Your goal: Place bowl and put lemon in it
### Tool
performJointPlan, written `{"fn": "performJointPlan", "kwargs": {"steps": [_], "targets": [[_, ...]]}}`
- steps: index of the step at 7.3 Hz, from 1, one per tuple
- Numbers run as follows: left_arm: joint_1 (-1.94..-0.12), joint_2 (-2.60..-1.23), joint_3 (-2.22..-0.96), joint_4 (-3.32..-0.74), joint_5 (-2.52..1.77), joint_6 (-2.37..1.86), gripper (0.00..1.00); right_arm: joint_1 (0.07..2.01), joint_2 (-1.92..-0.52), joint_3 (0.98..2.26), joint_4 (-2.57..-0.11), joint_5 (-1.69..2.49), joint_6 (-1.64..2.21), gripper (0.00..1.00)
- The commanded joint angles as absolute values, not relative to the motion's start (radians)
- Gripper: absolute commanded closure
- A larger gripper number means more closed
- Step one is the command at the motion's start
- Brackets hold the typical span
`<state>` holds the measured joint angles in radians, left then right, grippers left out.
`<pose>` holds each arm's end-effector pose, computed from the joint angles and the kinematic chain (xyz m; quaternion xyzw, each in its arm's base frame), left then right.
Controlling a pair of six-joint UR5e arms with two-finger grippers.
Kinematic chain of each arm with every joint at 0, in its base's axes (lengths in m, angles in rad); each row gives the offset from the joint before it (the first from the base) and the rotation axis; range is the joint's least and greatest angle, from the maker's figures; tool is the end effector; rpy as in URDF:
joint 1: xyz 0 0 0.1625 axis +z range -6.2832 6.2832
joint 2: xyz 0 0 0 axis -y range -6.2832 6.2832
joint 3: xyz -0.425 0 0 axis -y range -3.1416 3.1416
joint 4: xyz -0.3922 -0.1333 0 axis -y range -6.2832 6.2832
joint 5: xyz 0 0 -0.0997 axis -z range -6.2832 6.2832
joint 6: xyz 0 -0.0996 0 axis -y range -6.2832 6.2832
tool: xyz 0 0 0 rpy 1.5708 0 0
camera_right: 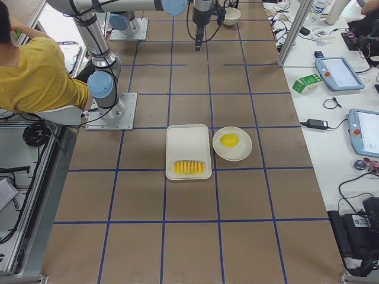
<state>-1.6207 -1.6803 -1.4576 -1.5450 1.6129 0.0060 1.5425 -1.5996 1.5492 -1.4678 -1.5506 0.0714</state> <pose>-0.1559 -0.5341 0.4899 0.0276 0.9993 -0.0152 0.0207 0.1219 -0.4774 0.5024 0.0501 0.9983 0.0265 0.0095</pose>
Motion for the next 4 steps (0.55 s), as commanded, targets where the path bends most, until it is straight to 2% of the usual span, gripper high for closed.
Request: {"fn": "performJointPlan", "kwargs": {"steps": [1, 4], "targets": [[-1.621, -1.674, -1.462, -1.546, 1.62, 0.009, 0.0, 1.542, -1.598, 1.549, -1.466, -1.551, 0.071, 0.0], [-1.589, -1.686, -1.462, -1.543, 1.605, 0.018, 0.0, 1.54, -1.598, 1.549, -1.465, -1.552, 0.066, 0.0]]}}
